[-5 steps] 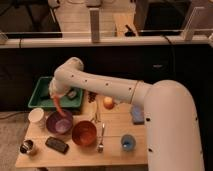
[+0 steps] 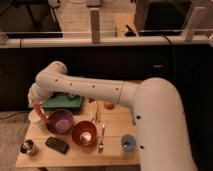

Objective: Place pepper in metal cup

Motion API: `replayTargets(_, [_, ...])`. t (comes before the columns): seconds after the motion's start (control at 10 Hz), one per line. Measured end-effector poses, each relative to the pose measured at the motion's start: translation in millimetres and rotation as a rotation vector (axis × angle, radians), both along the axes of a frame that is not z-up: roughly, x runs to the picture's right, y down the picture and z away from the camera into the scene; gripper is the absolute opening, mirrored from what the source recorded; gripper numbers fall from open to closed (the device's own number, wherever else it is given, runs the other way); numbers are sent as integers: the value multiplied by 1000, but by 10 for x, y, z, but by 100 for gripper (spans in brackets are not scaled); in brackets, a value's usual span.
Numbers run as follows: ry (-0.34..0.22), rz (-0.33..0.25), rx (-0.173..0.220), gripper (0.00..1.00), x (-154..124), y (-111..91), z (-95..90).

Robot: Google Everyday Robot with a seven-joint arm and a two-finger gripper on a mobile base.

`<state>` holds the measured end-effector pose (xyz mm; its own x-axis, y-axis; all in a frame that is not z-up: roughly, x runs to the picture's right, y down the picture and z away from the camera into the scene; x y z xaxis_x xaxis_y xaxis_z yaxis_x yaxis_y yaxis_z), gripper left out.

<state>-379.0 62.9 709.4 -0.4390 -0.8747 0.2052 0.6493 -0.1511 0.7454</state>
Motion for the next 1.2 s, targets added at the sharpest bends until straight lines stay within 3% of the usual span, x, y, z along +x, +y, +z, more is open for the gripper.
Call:
replayTargets(0.2, [-24, -115, -33, 2, -366, 278, -7])
replayTargets(0.6, [-16, -300, -76, 2, -637, 894, -106])
replayTargets(1.2, [57, -464, -103, 2, -682, 1433, -8])
